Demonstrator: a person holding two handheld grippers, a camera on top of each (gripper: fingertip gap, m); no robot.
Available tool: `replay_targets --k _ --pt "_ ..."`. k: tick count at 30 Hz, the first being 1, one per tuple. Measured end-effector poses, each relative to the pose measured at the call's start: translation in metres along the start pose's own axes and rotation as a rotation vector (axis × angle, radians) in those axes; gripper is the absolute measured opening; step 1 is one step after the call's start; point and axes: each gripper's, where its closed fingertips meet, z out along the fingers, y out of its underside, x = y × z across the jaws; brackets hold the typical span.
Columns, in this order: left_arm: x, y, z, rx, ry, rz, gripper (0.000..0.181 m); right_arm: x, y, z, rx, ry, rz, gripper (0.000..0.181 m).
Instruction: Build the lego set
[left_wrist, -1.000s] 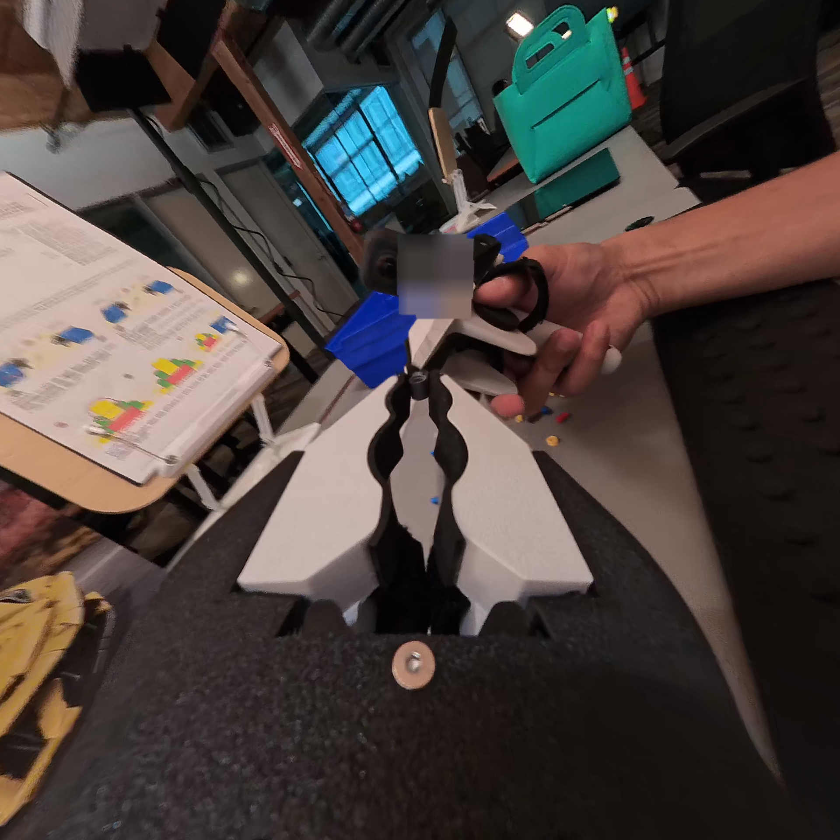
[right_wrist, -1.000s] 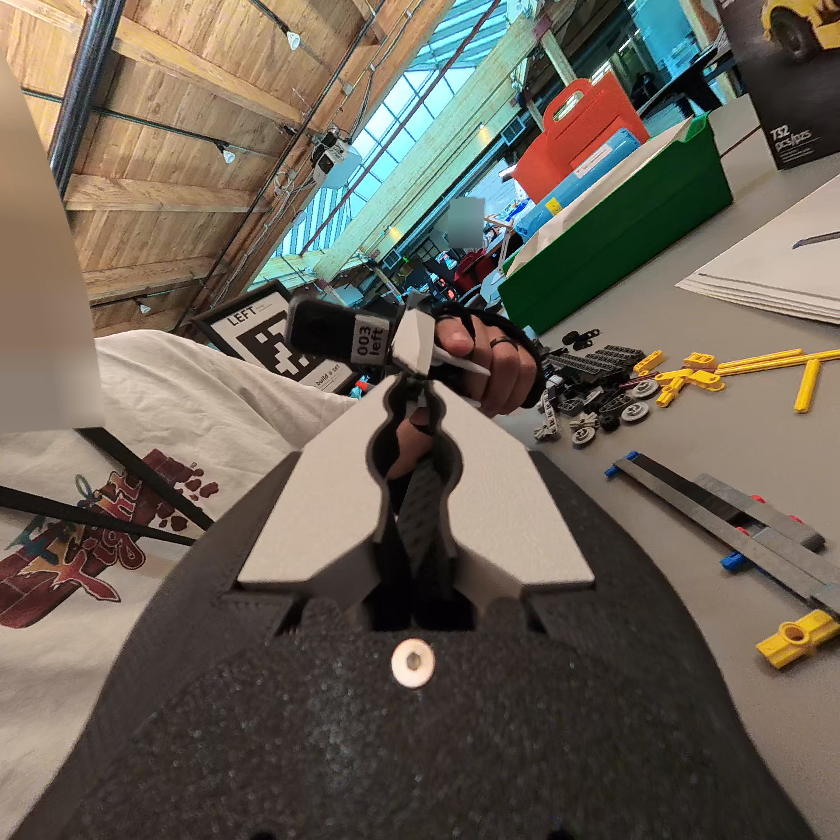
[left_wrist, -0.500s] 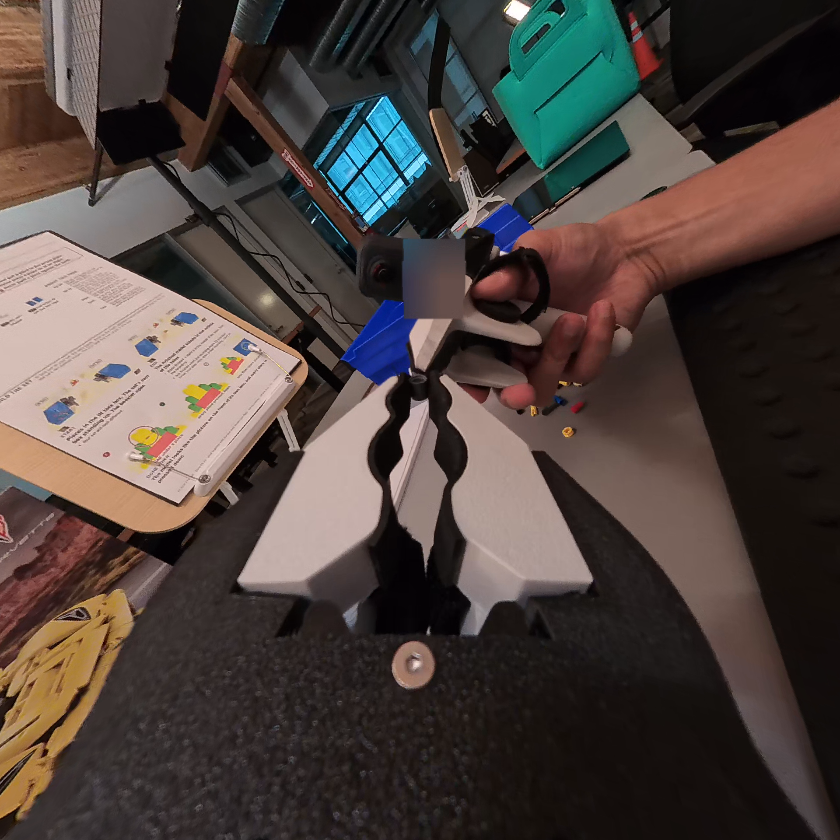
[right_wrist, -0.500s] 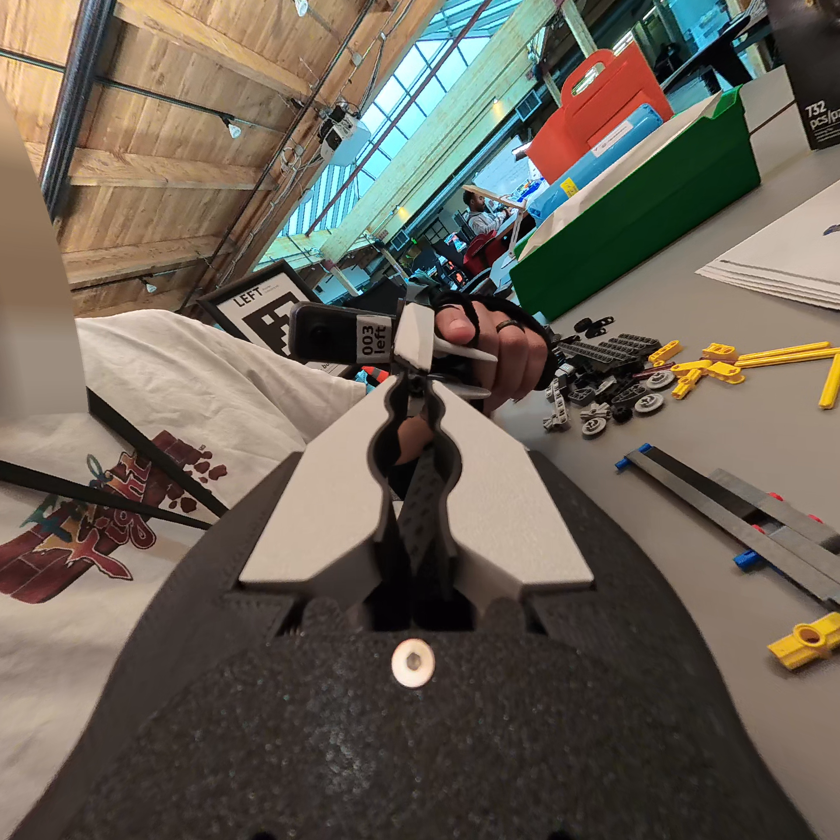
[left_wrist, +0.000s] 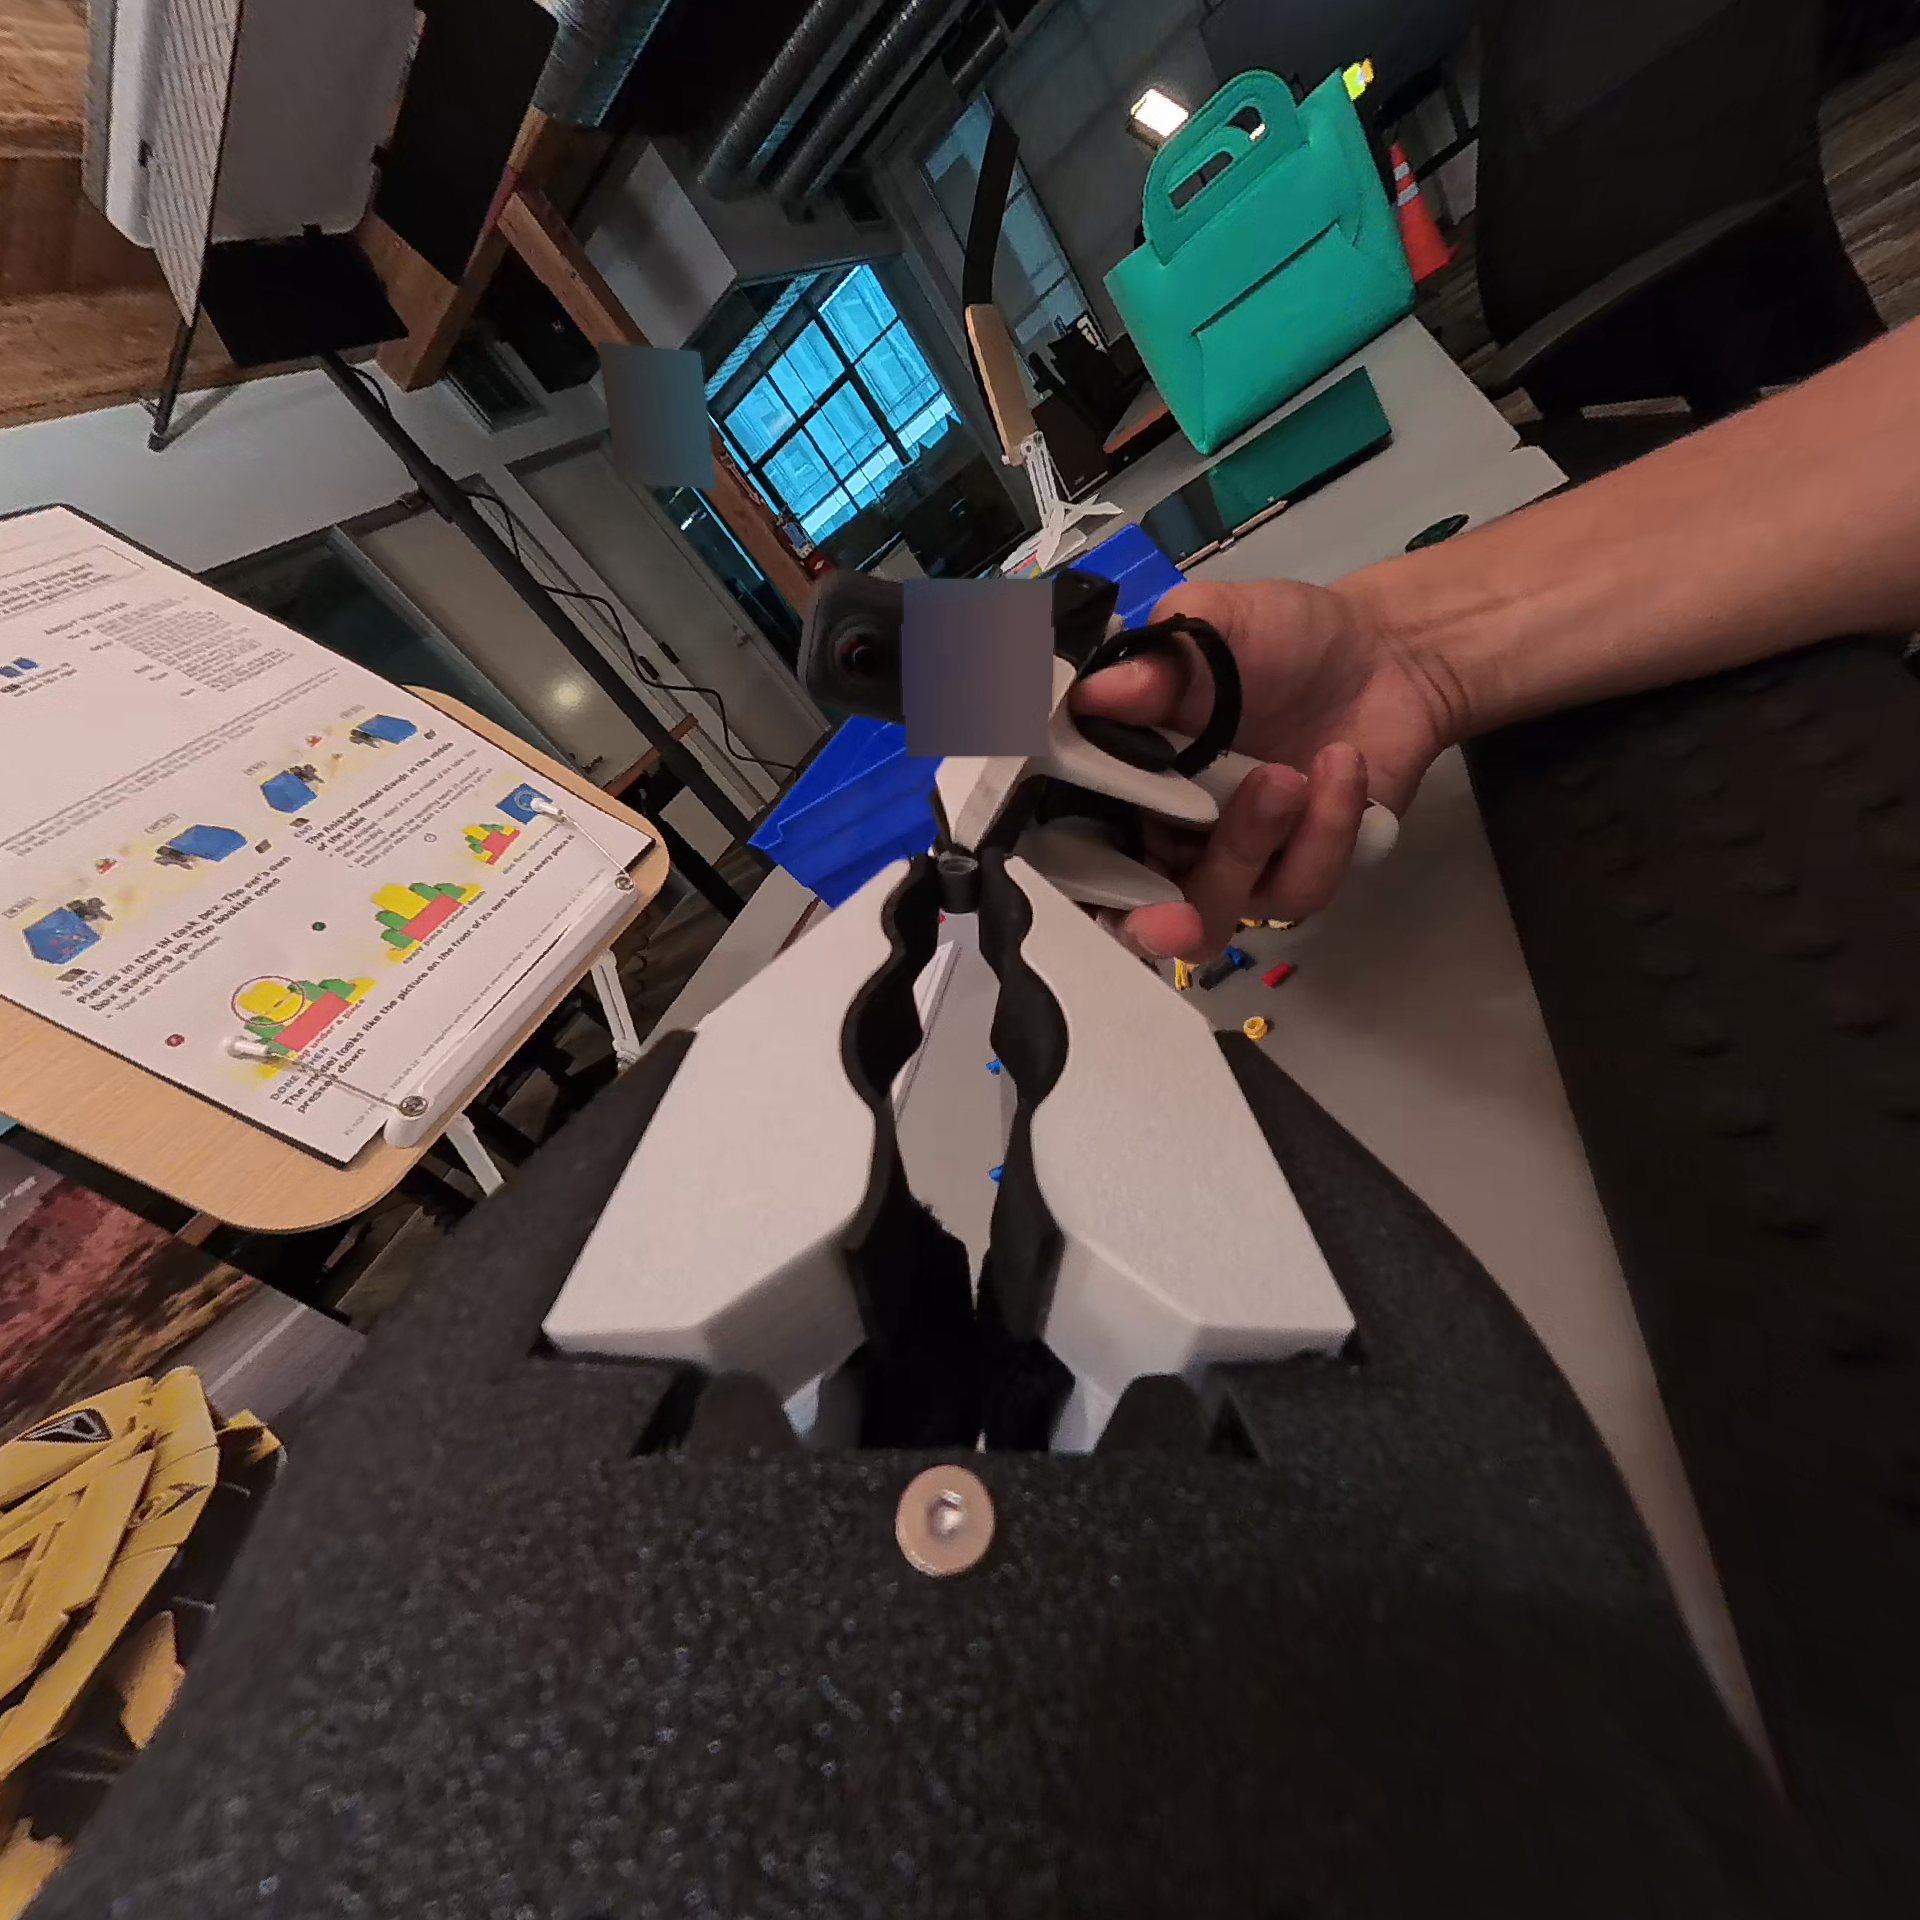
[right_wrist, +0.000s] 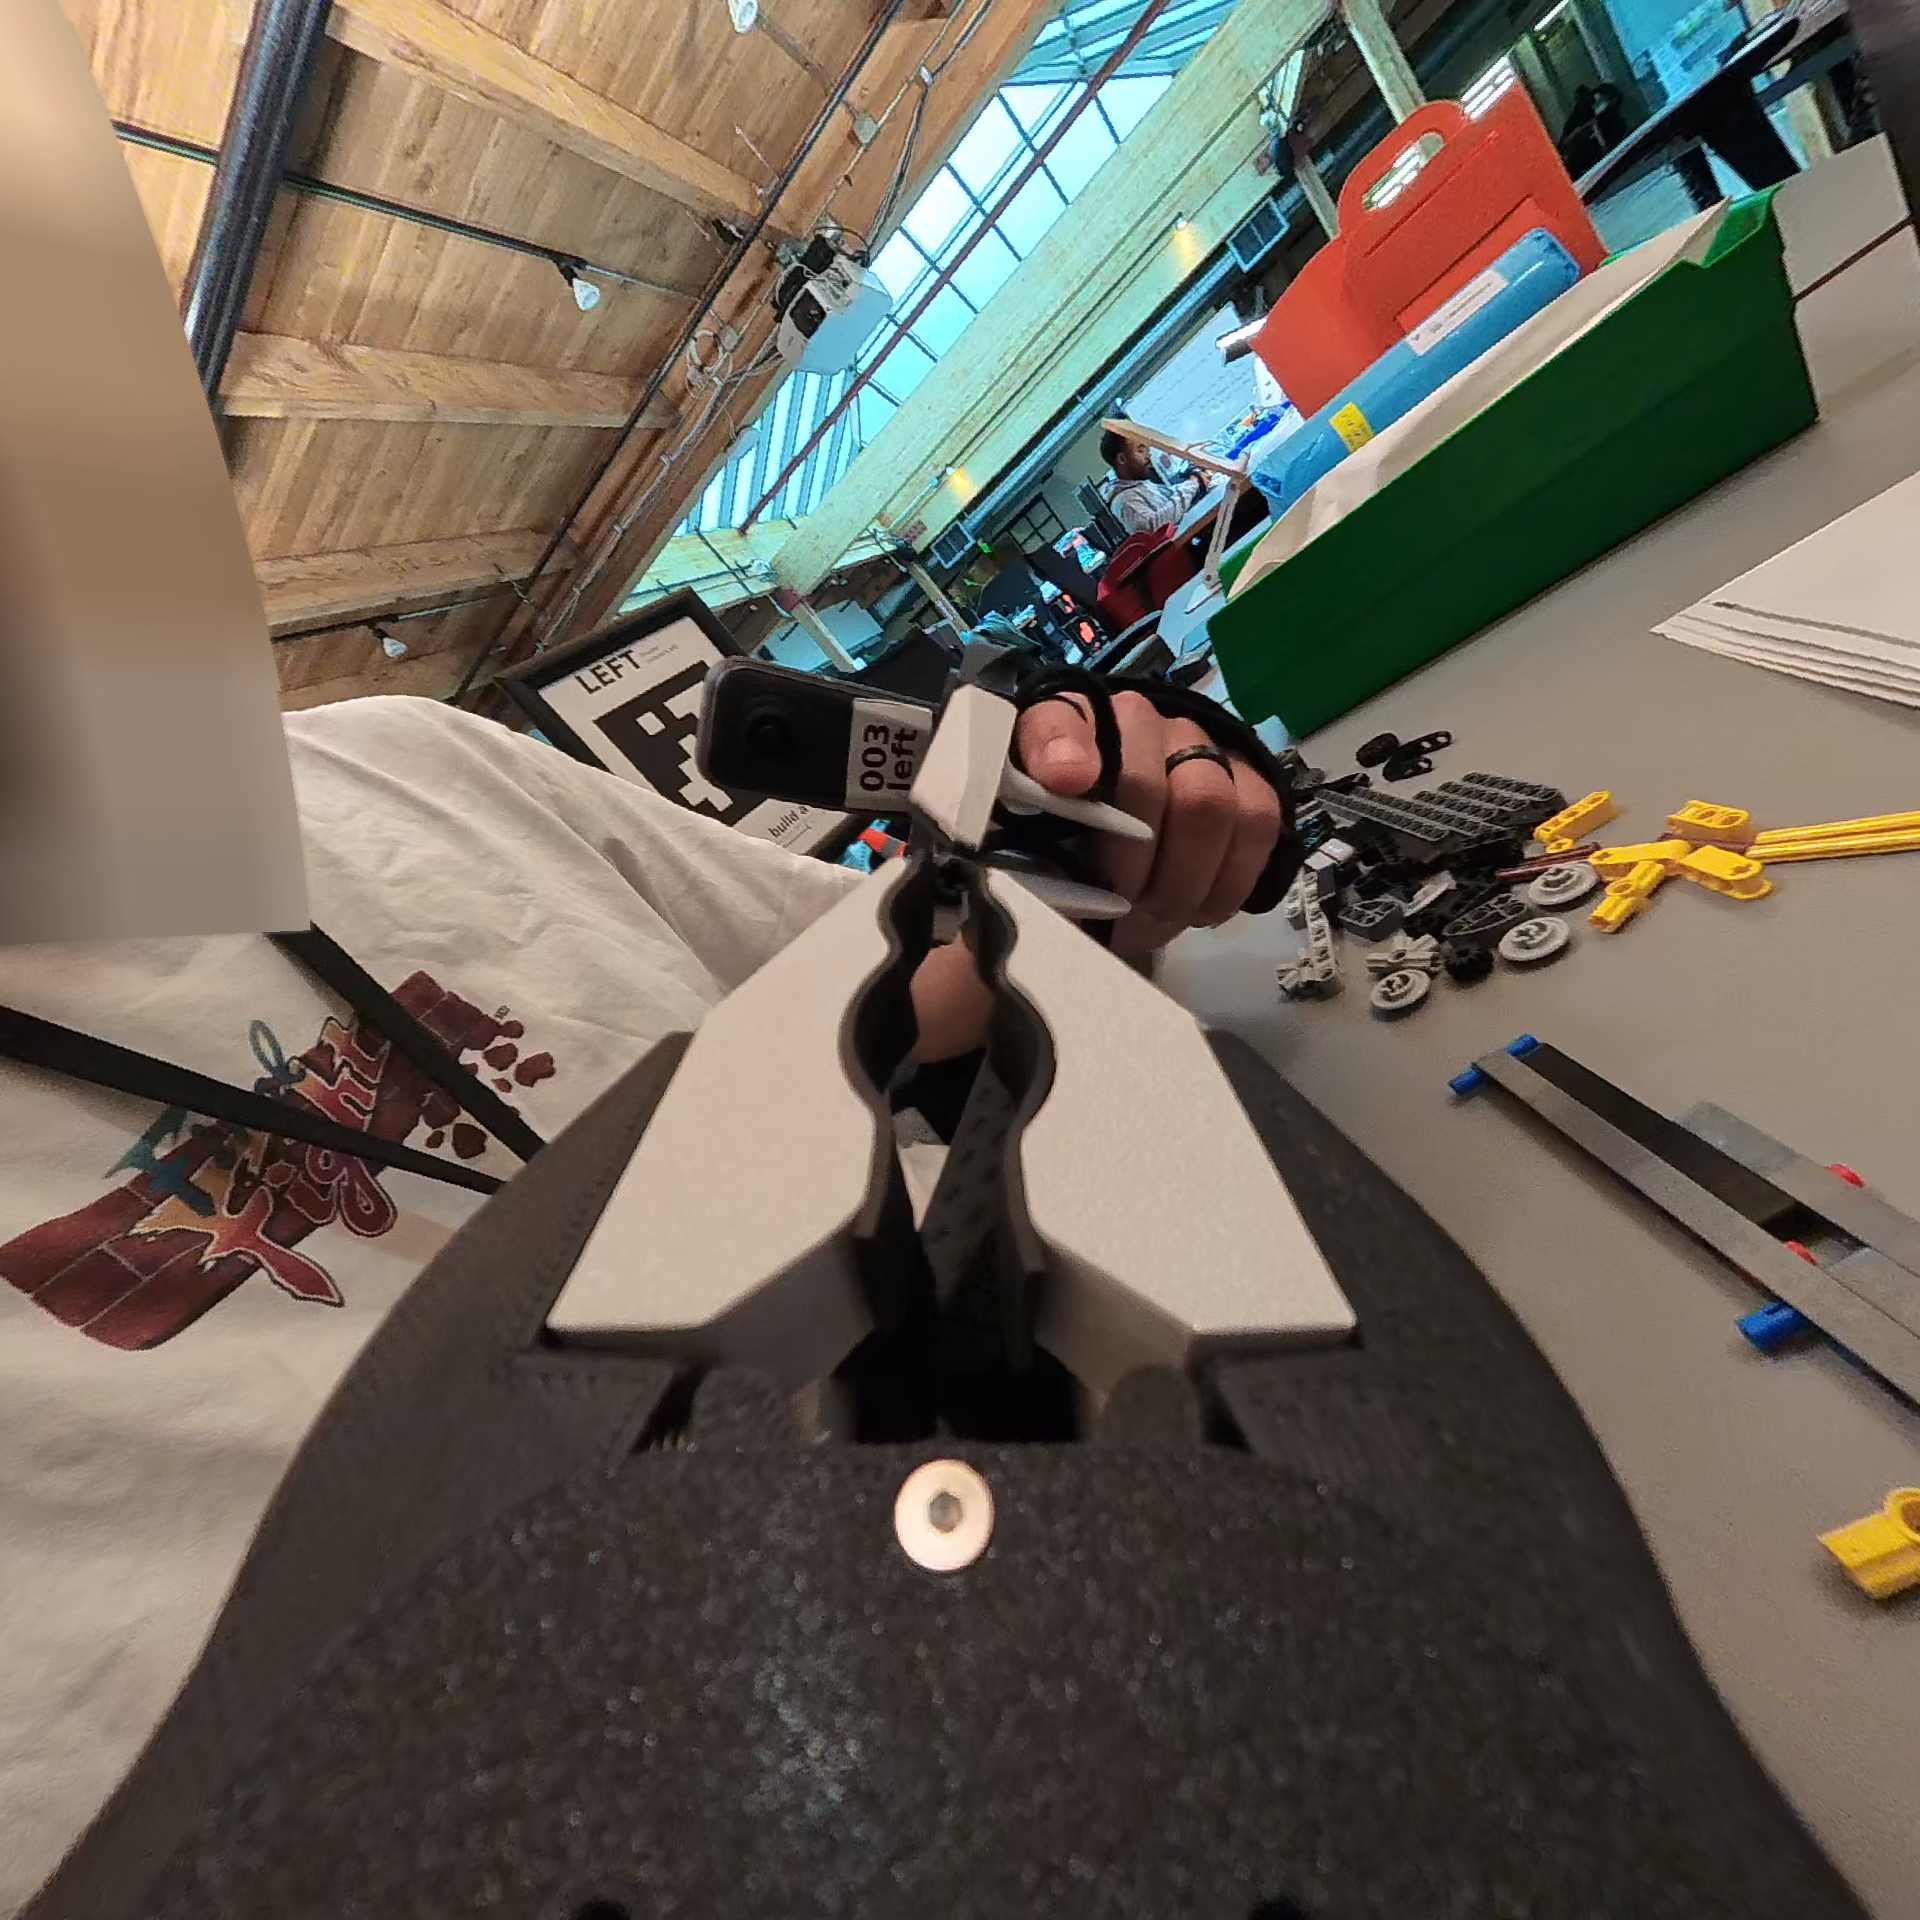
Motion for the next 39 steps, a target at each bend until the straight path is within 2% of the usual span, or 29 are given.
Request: replay_targets --k 24,32,33,35,36,39 --pt "-0.001 -0.005 -0.002 0.022 -0.018 0.029 0.006 -0.004 -0.002 0.0 0.009 -0.027 0.02 0.006" --pt "0.0 -0.004 -0.003 0.019 0.006 -0.015 0.006 -0.004 -0.001 0.001 0.009 -0.025 0.018 0.006" --pt "-0.001 -0.003 -0.004 0.011 0.009 -0.03 0.006 0.0 -0.002 0.001 0.009 0.009 -0.01 0.008" --pt "-0.011 0.005 -0.012 -0.019 -0.01 -0.095 0.006 0.017 -0.007 -0.008 0.013 0.178 -0.126 0.021" --pt "-0.016 0.011 -0.017 -0.046 -0.008 -0.147 0.006 0.025 -0.002 -0.014 -0.035 0.266 -0.195 0.024" --pt "-0.007 0.033 -0.027 -0.164 0.082 -0.272 0.005 0.058 0.04 -0.028 -0.377 0.547 -0.419 0.036"
